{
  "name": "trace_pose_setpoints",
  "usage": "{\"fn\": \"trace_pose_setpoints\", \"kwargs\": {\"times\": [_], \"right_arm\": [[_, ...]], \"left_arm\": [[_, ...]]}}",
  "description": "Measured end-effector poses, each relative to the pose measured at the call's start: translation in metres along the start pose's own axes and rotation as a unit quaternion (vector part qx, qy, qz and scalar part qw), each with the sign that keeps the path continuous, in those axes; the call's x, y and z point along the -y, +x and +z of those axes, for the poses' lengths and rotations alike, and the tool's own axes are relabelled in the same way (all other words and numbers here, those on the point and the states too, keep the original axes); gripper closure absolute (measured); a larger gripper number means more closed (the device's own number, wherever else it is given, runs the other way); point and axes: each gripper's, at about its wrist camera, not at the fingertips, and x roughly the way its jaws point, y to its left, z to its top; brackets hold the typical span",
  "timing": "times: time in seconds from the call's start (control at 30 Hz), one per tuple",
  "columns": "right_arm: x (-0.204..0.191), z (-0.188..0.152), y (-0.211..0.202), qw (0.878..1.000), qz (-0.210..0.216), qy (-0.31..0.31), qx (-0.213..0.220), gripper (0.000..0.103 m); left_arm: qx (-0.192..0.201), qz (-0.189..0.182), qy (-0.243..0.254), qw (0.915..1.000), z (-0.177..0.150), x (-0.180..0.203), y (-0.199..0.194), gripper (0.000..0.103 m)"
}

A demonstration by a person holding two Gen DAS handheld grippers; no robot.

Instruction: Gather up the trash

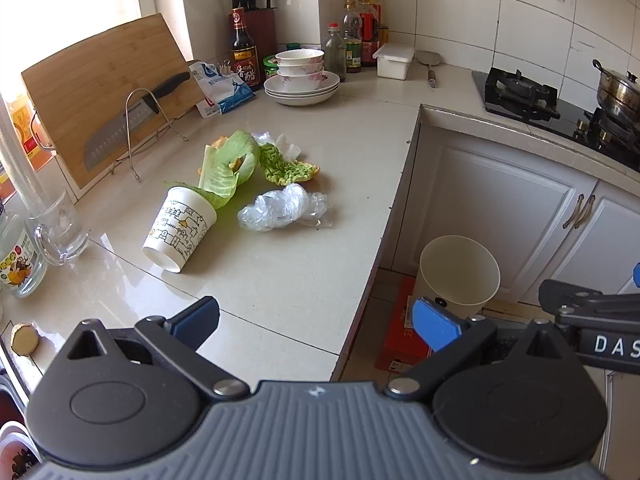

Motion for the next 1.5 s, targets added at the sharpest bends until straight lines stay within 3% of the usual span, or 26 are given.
{"fn": "trace_pose_setpoints", "kwargs": {"times": [1.5], "right_arm": [[-0.0007, 0.004, 0.0017, 1.0, -0.001, 0.0, 0.004, 0.0]], "left_arm": [[0.002, 0.0, 0.0, 1.0, -0.001, -0.0006, 0.0002, 0.001]]}}
